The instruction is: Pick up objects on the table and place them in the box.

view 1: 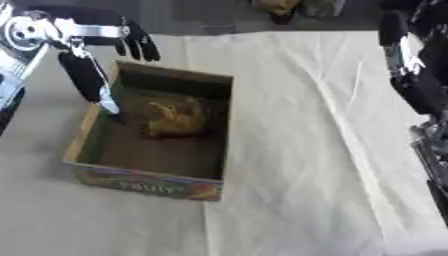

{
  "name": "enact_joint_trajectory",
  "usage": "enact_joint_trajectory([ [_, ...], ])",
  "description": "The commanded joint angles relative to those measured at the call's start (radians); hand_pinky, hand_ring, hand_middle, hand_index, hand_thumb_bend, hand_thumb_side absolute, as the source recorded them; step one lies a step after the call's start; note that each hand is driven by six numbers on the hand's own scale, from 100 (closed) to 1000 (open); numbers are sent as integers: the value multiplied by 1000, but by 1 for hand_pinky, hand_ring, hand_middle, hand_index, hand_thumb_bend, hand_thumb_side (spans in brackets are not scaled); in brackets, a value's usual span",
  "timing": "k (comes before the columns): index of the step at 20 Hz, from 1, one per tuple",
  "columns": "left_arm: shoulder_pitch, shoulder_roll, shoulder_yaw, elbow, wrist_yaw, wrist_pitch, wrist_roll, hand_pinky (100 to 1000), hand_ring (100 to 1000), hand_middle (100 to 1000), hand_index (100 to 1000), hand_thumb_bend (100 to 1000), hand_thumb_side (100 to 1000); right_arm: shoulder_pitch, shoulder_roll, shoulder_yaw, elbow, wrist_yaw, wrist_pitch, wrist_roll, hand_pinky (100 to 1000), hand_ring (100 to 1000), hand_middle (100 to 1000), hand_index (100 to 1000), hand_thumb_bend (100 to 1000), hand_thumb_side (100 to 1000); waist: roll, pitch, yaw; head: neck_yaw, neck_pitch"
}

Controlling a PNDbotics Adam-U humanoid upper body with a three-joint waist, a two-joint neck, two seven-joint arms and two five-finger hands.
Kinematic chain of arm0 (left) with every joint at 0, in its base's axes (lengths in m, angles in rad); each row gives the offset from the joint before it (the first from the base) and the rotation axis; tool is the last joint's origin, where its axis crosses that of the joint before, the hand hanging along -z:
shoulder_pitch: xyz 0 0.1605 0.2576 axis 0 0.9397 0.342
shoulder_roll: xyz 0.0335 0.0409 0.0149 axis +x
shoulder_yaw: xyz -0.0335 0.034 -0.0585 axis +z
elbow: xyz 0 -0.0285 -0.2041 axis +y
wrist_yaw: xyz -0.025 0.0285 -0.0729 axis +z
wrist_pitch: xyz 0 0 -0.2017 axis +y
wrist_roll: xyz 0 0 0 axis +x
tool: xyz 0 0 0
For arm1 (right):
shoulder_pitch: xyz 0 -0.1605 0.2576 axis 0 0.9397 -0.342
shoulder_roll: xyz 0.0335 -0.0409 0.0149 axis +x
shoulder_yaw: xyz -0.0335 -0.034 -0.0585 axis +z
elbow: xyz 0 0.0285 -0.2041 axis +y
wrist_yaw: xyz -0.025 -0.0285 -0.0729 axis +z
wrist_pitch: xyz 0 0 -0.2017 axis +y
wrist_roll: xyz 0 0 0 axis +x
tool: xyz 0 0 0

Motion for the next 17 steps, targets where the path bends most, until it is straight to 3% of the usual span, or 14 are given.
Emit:
enact_joint_trajectory([
  [1, -15, 8, 14, -8, 3, 5, 13, 772, 771, 708, 807, 813, 100, -7, -13, -12, -14, -3, 0, -4, 851, 720, 681, 833, 330, 697, -1, -17, -1, 2, -13],
  [4, -10, 5, 28, -15, 8, 17, 30, 749, 753, 691, 785, 770, 100, -7, -13, -13, -14, -3, 0, -5, 851, 720, 681, 833, 331, 697, -3, -18, 0, 0, -14],
  [6, -5, 3, 53, -34, 20, 35, 54, 721, 732, 671, 755, 691, 100, -6, -12, -13, -14, -3, -1, -5, 851, 720, 681, 833, 333, 698, -3, -19, 1, 0, -13],
  [9, -5, 4, 119, -96, 57, 69, 97, 656, 667, 628, 728, 462, 100, -3, -12, -17, -14, -2, -2, -9, 851, 720, 681, 833, 335, 698, -6, -19, 9, -10, -6],
  [12, 8, -1, 196, -173, 104, 64, 145, 643, 655, 628, 745, 345, 100, -2, -10, -22, -14, -2, -2, -16, 851, 720, 681, 833, 337, 699, -8, -18, 20, -25, 5],
  [14, 31, -7, 253, -230, 139, 61, 180, 641, 649, 624, 744, 327, 100, -4, -8, -24, -14, -2, -1, -19, 851, 720, 681, 833, 340, 700, -10, -17, 28, -38, 15],
  [15, 66, 6, 308, -303, 206, 74, 261, 641, 648, 623, 744, 334, 100, -7, -10, -24, -14, -2, -2, -20, 851, 720, 681, 833, 342, 701, -8, -14, 28, -42, 16],
  [17, 145, 44, 322, -434, 363, 115, 535, 640, 646, 620, 743, 341, 100, -15, -12, -23, -14, -4, -5, -20, 851, 720, 682, 833, 345, 702, -5, -10, 27, -50, 15],
])
